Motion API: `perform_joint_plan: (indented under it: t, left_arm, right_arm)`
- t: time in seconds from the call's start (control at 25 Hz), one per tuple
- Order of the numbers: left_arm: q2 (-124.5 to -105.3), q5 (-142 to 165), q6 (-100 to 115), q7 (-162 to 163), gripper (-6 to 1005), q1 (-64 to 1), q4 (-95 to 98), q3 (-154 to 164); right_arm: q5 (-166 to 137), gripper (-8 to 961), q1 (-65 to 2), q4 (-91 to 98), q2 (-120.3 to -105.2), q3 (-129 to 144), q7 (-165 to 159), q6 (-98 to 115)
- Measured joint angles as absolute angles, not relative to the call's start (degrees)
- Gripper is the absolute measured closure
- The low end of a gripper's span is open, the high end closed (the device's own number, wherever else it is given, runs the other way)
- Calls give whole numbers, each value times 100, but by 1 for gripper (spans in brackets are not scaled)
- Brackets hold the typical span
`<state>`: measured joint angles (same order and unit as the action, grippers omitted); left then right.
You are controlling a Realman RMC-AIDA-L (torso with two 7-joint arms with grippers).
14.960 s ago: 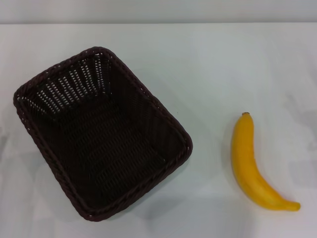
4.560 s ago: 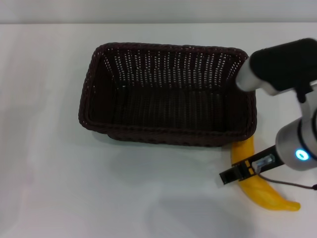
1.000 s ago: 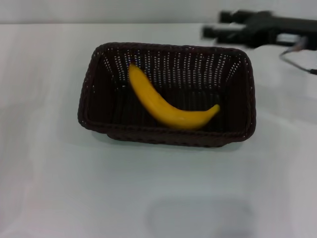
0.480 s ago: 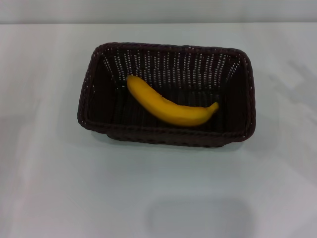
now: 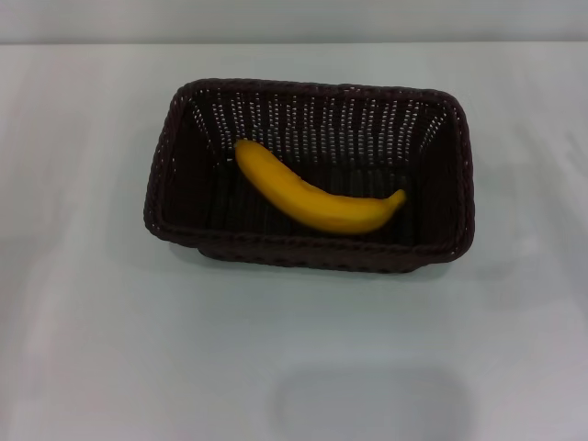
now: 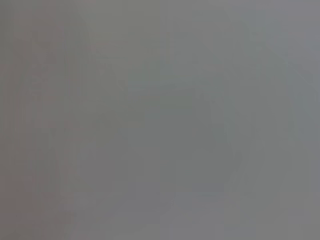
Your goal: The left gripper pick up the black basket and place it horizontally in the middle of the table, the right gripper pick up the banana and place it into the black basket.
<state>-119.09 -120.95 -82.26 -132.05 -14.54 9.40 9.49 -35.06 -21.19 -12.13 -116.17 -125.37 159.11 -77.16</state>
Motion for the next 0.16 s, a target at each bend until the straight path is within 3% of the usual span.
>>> perform_joint_plan:
  t: [0.16]
  left_arm:
    - [-11909, -11953, -8426, -13417, 105, -1333, 940, 950]
  right_arm:
    - [-3323, 112, -2096, -1205, -11606, -12553, 15795, -7464]
